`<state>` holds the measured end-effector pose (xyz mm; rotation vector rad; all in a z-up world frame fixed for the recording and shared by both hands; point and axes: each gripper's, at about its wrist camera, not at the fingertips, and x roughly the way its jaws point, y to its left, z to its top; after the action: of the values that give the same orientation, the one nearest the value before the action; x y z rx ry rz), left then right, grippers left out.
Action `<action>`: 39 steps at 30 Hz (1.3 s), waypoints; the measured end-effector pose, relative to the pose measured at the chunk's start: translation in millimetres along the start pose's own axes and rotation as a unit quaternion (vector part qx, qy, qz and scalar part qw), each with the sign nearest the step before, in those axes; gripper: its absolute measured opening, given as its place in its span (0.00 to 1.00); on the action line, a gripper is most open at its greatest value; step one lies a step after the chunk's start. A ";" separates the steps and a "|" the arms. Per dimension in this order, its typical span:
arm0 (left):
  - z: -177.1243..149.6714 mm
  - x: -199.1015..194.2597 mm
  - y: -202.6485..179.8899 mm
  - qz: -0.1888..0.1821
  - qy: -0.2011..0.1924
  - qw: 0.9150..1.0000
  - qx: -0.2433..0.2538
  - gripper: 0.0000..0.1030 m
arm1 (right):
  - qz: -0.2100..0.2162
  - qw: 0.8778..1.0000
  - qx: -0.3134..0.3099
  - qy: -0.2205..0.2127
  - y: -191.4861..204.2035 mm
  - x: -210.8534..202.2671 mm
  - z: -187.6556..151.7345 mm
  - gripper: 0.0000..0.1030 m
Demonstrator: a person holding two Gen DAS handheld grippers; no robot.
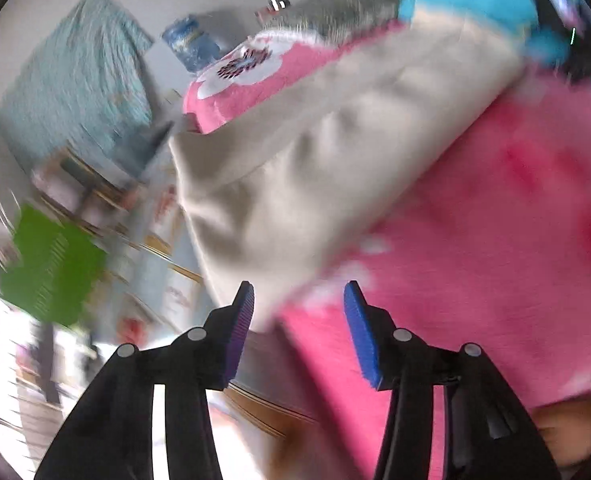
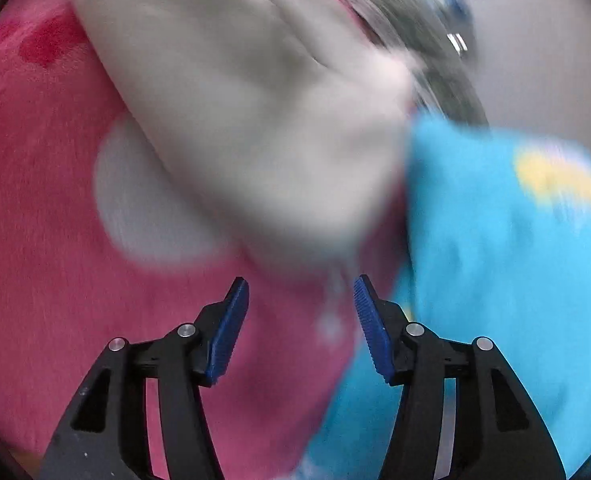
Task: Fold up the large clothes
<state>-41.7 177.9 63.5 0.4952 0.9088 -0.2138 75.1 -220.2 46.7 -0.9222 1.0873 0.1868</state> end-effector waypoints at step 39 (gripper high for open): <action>118.9 112.9 -76.6 -0.227 -0.129 0.893 -0.367 0.03 | 0.310 0.860 0.301 -0.272 29.3 -9.0 45.3 0.47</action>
<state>80.5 55.6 9.9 -0.4507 0.7608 -0.3289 85.3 -166.5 44.6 0.0861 0.7910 0.5669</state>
